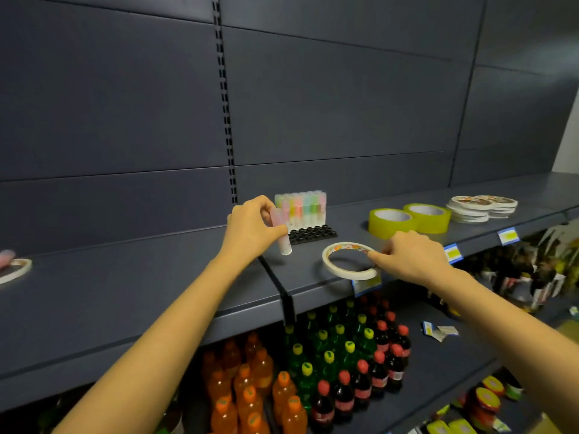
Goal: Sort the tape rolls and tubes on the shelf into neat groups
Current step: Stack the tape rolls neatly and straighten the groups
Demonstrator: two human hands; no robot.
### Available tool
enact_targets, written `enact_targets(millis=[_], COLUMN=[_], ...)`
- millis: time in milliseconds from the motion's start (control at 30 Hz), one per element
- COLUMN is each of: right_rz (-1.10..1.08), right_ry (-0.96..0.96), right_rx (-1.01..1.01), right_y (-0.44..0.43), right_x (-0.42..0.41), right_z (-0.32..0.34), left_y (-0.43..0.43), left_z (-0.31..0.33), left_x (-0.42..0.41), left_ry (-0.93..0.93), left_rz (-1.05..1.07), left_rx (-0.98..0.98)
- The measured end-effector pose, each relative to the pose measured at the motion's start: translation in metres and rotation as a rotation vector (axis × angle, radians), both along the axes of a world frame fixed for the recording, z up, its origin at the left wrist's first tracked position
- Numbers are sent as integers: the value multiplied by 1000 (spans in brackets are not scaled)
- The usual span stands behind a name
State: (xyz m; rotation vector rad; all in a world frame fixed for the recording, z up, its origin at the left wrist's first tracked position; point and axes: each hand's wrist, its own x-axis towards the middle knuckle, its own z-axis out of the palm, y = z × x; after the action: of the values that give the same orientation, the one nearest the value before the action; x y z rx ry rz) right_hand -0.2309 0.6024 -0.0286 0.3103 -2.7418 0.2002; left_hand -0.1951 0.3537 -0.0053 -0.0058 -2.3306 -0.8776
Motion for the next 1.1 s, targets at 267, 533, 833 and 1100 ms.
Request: enact_targets(millis=[267, 533, 833, 1100], right_rz=[27, 156, 292, 362], right_ry=[5, 85, 49, 49], right_rx=[-44, -22, -50, -70], right_y=[30, 24, 8, 7], right_x=[-47, -110, -160, -193], right_z=[-5, 5, 20, 32], left_y=[12, 18, 24, 35], left_z=[-2, -4, -10, -4], left_x=[-53, -104, -135, -154], left_ry=[1, 15, -38, -94], left_rz=[100, 169, 257, 451], left_rx=[-86, -131, -302, -943])
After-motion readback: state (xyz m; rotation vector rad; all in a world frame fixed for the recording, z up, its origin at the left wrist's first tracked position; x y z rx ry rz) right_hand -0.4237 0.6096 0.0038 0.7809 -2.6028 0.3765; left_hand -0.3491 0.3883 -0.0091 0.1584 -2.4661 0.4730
